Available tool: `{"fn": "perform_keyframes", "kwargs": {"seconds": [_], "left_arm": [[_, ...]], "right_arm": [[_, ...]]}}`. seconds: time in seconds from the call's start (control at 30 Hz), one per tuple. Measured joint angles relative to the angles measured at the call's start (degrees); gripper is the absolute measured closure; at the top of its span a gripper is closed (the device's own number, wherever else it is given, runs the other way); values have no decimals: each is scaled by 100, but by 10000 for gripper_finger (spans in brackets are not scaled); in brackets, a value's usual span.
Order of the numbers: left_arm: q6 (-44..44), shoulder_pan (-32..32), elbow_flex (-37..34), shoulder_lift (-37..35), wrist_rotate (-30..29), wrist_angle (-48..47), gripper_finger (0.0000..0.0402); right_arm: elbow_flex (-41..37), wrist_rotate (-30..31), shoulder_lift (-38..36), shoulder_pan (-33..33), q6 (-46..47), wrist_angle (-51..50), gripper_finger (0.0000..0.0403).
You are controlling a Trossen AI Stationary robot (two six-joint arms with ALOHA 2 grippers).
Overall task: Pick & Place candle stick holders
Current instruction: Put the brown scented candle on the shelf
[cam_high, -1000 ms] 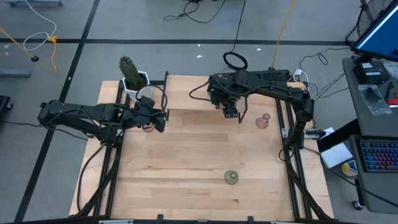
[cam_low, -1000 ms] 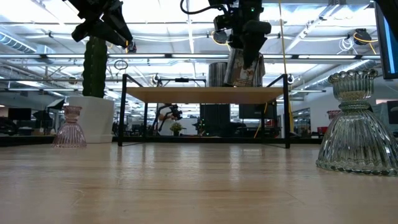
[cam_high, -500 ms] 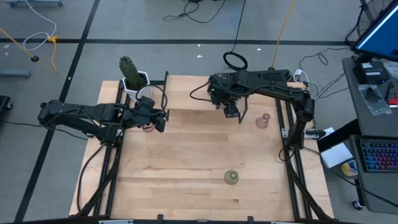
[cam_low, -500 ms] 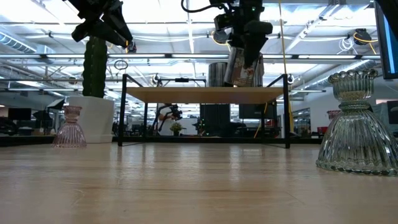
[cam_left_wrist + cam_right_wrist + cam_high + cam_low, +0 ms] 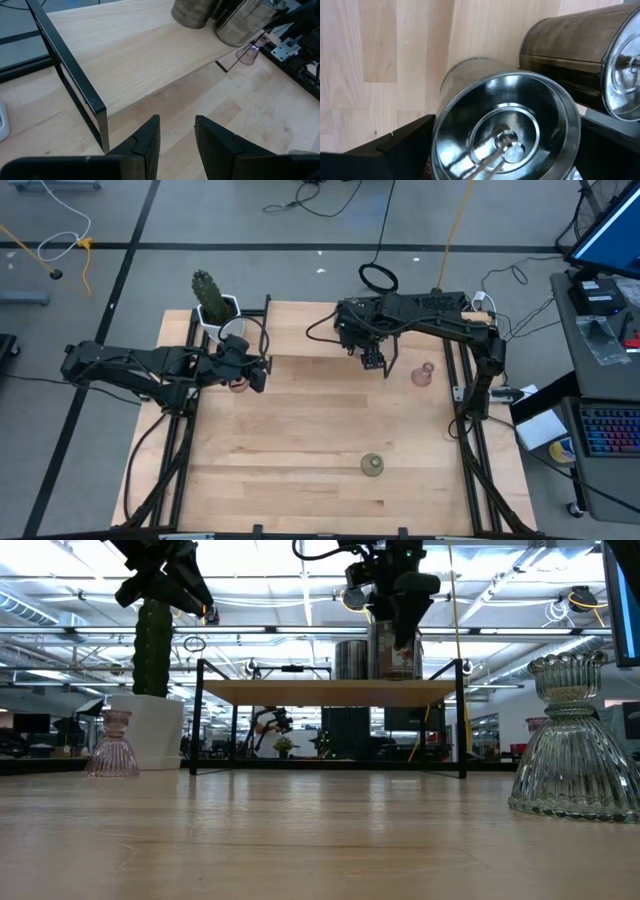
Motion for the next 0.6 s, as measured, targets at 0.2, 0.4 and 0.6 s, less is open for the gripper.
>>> {"fn": "perform_keyframes", "kwargs": {"seconds": [0.2,0.4,0.6], "left_arm": [[-2,0,0,-1,0,2,279],[0,1,0,-1,2,2,279],[0,-2,0,2,0,1,279]], "right_arm": [[0,27,-11,0,-20,26,4],[0,293,-132,2,-116,110,3],[0,304,-201,2,-133,112,3]]}}
